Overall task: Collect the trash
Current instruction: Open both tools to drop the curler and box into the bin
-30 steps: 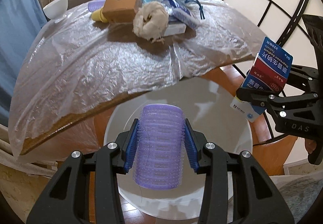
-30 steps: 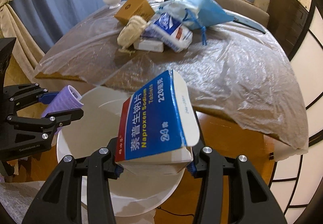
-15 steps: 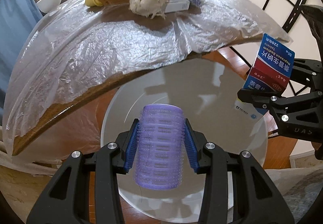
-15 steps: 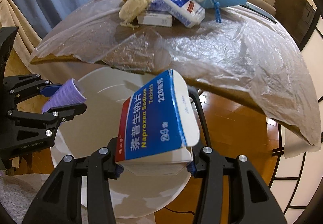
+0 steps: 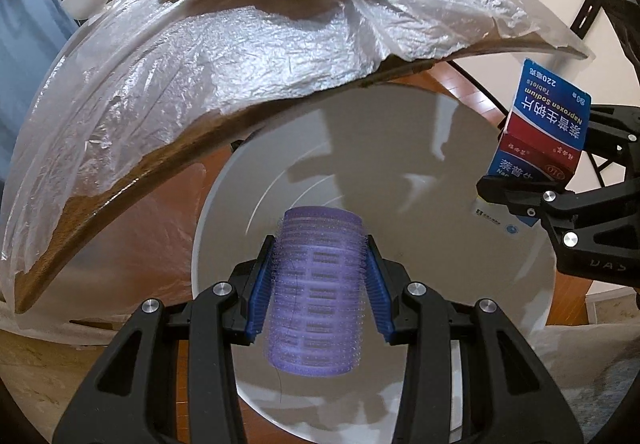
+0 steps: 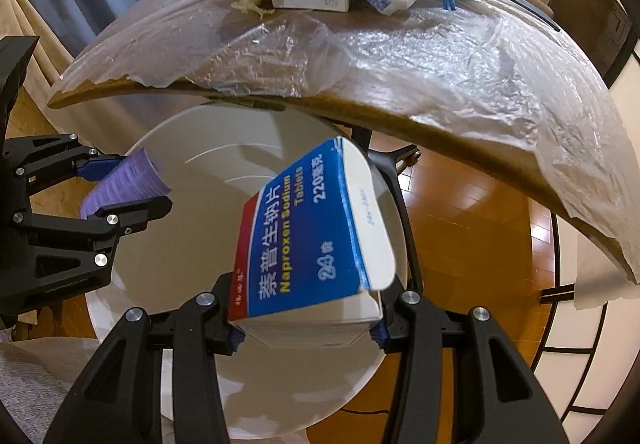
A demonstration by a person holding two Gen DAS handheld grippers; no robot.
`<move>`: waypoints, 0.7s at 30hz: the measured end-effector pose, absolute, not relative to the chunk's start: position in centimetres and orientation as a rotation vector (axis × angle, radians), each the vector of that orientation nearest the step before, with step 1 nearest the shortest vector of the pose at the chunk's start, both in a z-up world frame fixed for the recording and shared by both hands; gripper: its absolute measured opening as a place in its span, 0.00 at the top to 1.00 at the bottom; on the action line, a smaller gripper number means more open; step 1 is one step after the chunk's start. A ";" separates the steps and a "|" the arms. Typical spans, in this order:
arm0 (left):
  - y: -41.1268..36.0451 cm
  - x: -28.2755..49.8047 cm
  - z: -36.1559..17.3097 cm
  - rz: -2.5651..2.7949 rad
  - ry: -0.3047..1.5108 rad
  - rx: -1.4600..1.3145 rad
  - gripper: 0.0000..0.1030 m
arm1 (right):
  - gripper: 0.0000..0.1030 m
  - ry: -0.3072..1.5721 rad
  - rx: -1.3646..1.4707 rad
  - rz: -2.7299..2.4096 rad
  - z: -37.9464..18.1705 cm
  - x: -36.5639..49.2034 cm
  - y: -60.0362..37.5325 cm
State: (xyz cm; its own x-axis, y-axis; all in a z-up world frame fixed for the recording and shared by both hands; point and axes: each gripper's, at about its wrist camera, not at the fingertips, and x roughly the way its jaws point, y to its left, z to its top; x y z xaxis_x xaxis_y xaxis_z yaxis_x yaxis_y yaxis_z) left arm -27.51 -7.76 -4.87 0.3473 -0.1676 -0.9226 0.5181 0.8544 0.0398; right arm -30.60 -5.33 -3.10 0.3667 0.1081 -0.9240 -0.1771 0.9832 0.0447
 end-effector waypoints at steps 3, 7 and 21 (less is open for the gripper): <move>-7.9 -27.1 -5.3 -0.451 1.143 0.360 0.57 | 0.55 1.189 -0.069 0.186 -3.5 -30.5 -5.5; -8.3 -26.7 -5.9 -0.449 1.154 0.361 0.57 | 0.55 1.200 -0.070 0.188 -3.9 -30.3 -5.7; -7.6 -26.6 -1.5 -0.412 1.039 0.348 0.22 | 0.19 0.994 0.005 0.120 2.3 -29.3 -8.6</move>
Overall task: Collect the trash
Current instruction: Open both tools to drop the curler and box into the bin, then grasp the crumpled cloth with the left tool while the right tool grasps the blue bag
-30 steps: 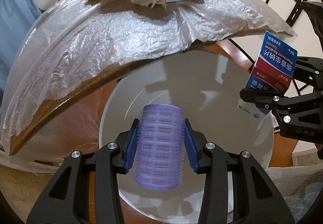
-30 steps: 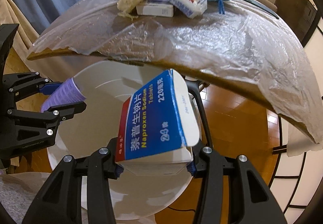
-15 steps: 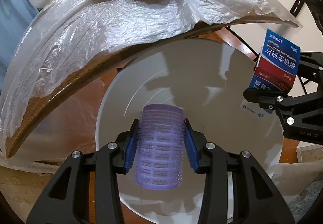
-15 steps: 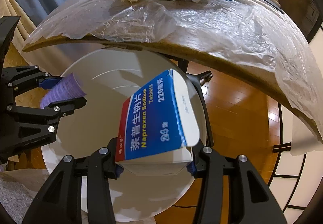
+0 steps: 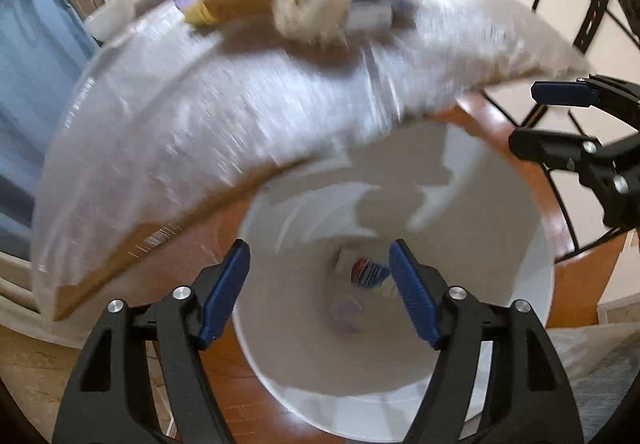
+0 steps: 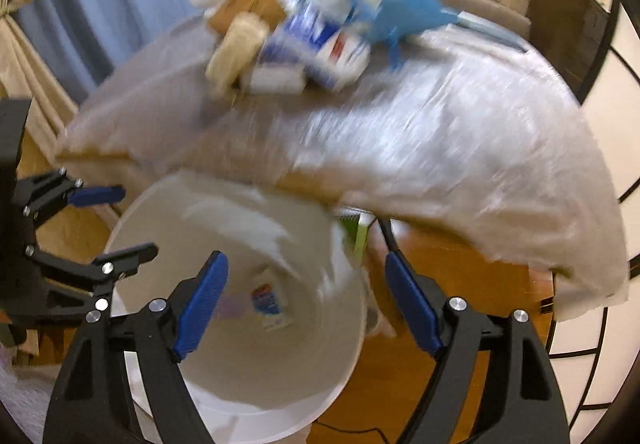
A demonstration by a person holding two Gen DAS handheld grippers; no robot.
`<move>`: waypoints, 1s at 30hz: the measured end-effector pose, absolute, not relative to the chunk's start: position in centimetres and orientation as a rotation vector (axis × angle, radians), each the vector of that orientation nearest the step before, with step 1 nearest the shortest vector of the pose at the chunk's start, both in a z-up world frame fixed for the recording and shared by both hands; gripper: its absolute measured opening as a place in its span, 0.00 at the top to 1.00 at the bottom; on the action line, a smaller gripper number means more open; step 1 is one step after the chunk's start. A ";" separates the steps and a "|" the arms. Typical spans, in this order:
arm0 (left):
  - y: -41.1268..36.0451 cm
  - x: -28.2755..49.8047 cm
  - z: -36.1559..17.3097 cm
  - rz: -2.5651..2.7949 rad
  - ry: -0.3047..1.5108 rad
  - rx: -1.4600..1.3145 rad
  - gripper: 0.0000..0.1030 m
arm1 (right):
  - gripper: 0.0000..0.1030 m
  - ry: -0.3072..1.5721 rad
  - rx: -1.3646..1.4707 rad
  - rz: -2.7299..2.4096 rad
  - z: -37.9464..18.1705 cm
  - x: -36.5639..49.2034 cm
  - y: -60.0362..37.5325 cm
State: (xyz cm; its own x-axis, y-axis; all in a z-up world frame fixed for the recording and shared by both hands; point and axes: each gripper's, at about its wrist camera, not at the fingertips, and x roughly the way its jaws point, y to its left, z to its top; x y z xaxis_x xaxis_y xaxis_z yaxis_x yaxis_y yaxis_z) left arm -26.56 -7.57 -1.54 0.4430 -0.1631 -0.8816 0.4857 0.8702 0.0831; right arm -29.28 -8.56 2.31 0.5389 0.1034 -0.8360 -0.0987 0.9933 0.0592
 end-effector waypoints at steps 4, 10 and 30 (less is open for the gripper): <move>-6.8 -25.8 2.5 -0.411 0.919 0.271 0.07 | 0.12 0.898 0.055 0.082 5.5 -27.9 -10.3; -7.2 -23.9 5.0 -0.399 0.817 0.282 0.06 | 0.09 0.799 0.143 0.019 9.4 -23.0 -13.1; -11.2 -17.0 2.3 -0.487 0.801 0.300 0.06 | 0.09 0.873 0.337 -0.077 7.5 -9.4 -14.1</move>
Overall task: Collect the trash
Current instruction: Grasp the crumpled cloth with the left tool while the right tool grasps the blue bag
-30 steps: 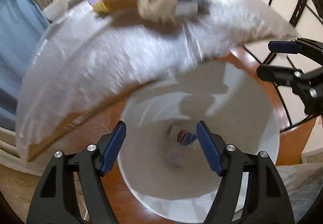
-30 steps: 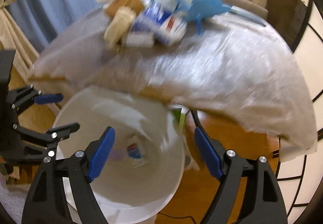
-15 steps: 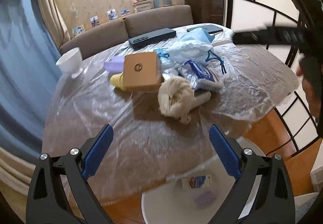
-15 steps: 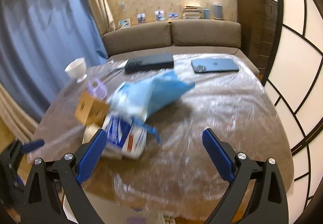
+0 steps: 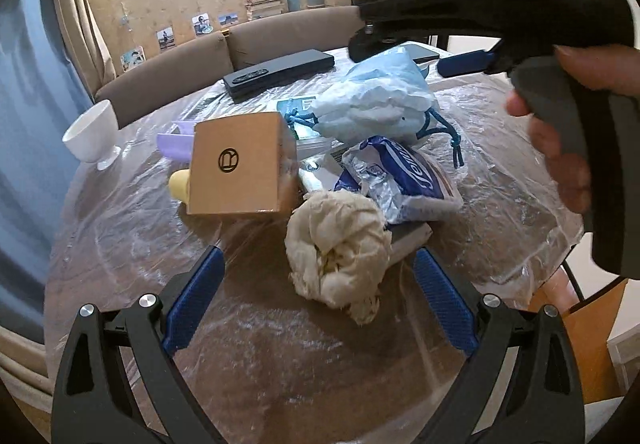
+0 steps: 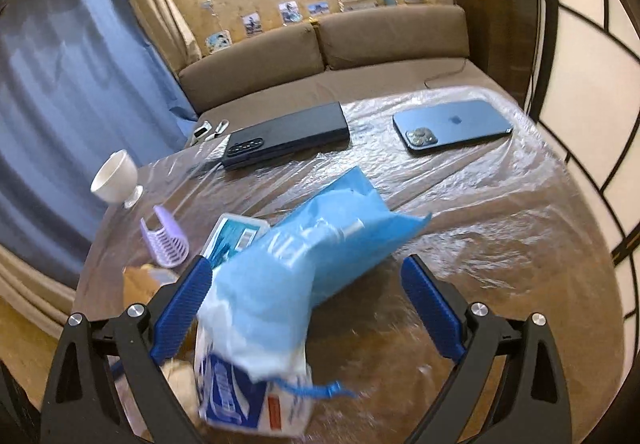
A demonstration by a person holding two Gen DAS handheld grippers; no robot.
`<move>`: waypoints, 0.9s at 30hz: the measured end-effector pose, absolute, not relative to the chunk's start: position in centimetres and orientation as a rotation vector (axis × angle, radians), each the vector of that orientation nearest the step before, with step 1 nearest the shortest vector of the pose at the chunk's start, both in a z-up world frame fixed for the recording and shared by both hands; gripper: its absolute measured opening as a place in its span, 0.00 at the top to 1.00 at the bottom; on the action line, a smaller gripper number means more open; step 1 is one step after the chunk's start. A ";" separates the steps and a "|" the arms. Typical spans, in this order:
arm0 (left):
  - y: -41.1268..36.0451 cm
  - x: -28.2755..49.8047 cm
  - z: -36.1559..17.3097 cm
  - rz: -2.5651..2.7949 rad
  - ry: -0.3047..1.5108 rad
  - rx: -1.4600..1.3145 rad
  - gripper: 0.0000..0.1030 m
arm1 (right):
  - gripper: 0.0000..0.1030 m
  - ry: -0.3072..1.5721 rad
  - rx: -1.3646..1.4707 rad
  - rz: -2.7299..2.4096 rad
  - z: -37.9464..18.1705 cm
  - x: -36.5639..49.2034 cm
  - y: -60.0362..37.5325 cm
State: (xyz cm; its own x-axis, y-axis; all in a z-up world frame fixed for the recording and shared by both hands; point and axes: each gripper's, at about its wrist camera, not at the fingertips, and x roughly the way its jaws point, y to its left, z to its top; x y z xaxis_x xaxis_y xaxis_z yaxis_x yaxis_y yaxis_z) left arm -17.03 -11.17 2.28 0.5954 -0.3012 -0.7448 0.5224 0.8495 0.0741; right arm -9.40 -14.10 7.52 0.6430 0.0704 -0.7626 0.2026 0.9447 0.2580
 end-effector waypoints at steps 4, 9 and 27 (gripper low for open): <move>-11.1 -16.3 2.1 -0.525 0.810 0.269 0.06 | 0.09 0.916 0.361 -0.100 6.2 -7.9 -14.3; -11.1 -15.9 2.1 -0.566 0.815 0.243 0.08 | 0.09 0.964 0.406 -0.095 4.6 -7.0 -14.6; -9.2 -13.7 1.3 -0.725 0.958 -0.020 0.48 | 0.43 0.985 0.503 0.035 3.5 -7.3 -15.0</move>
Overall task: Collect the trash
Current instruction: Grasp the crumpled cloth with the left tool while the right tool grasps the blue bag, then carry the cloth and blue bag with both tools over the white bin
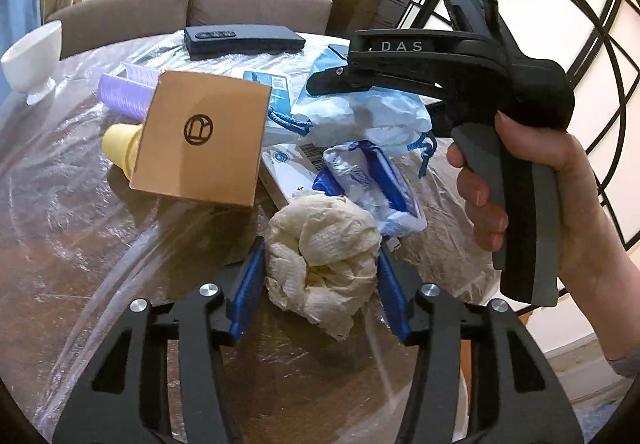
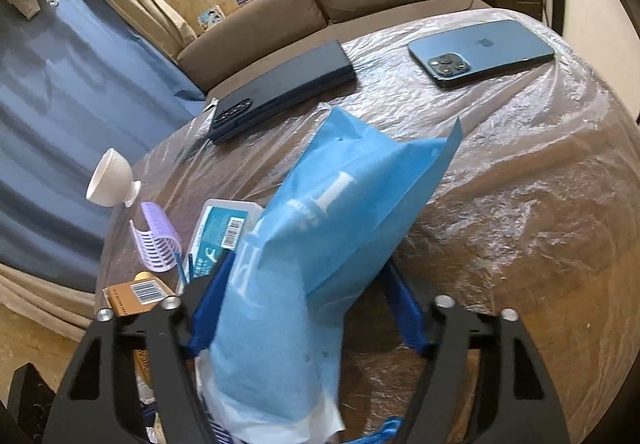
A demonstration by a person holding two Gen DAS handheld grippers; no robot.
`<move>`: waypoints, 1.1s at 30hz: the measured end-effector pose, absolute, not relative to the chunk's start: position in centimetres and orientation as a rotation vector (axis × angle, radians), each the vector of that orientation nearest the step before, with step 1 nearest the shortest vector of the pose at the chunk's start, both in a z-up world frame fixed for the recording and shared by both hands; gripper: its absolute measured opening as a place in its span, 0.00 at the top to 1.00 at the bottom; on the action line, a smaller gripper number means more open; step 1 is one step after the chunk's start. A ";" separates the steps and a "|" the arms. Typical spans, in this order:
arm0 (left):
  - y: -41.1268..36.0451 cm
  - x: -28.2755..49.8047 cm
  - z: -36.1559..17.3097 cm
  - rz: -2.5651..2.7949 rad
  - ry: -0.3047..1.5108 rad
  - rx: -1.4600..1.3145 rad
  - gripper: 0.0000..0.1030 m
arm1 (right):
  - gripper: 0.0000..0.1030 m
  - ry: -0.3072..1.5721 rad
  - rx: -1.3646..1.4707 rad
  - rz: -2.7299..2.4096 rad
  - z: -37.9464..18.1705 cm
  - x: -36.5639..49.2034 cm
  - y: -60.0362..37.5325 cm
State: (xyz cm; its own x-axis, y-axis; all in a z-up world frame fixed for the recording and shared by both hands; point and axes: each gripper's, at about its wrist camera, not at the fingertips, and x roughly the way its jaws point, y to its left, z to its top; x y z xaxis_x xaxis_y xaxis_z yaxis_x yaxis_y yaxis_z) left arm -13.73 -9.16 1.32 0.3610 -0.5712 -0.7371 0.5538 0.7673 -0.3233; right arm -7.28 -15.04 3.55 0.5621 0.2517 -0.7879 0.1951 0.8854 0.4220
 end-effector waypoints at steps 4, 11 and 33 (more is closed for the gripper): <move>-9.3 -13.8 1.4 -0.729 0.955 -0.009 0.48 | 0.54 0.947 0.516 0.074 4.1 -7.8 -15.1; -9.2 -14.1 1.7 -0.721 0.948 0.001 0.48 | 0.60 0.897 0.516 0.096 5.4 -9.5 -16.1; -7.7 -15.2 3.0 -0.526 0.942 0.116 0.48 | 0.61 0.865 0.300 0.070 8.2 -15.9 -16.2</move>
State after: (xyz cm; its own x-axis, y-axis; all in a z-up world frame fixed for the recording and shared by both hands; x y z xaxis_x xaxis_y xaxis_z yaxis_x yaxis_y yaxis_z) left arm -15.15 -7.73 3.05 0.4731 -0.3791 -0.7953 0.4781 0.8687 -0.1296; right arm -15.92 -16.23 8.22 0.6491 0.1811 -0.7389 0.0605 0.9559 0.2874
